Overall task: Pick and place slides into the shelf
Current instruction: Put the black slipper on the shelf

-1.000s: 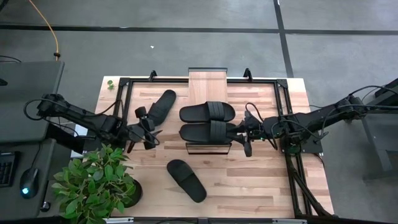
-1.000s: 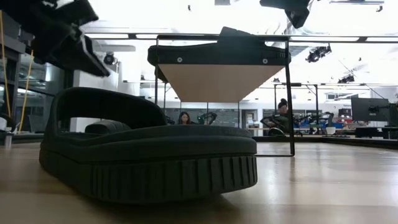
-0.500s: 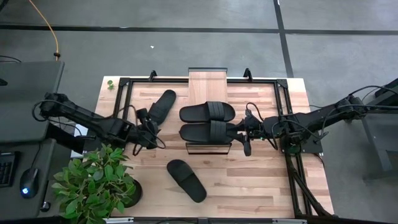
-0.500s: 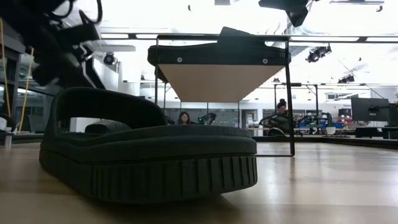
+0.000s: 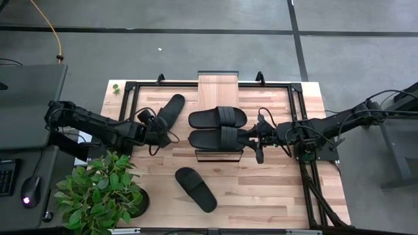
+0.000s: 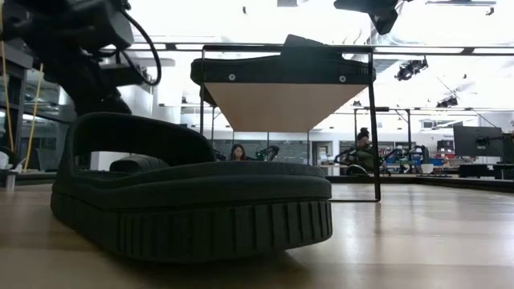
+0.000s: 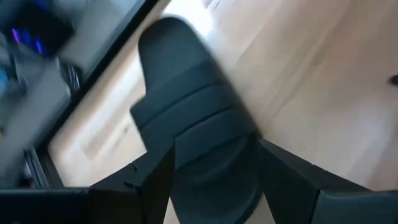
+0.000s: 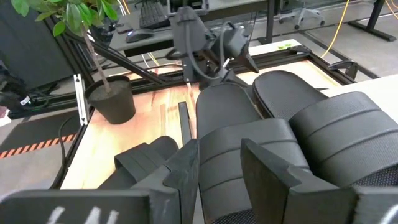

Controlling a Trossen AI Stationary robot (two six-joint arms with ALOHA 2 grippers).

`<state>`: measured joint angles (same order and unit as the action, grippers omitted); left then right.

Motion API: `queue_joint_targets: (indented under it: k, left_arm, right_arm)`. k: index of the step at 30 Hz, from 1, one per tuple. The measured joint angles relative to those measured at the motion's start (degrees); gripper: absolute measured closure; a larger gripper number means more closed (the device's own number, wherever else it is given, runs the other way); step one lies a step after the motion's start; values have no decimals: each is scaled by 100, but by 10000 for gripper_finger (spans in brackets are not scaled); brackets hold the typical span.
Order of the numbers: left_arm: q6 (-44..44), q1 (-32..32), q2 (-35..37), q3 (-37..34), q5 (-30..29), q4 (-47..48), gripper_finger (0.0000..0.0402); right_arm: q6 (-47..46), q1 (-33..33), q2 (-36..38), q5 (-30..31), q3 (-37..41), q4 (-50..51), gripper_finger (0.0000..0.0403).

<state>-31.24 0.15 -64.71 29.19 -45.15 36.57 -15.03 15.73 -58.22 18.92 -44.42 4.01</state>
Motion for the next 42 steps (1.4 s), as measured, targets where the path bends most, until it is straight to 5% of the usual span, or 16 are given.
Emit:
queue_joint_targets:
  k: [12, 27, 42]
  left_arm:
    - [-1420, 585, 3, -41, 672, -222, 200]
    - [-1506, 528, 461, -1434, 1703, -3604, 197]
    - [-2415, -663, 1594, -1757, 207, -3226, 197]
  right_arm:
    - [-7, 0, 0, -4, 0, 2, 292]
    - [-34, 0, 0, -157, 2, 5, 292]
    - [7, 0, 0, -157, 2, 42, 292]
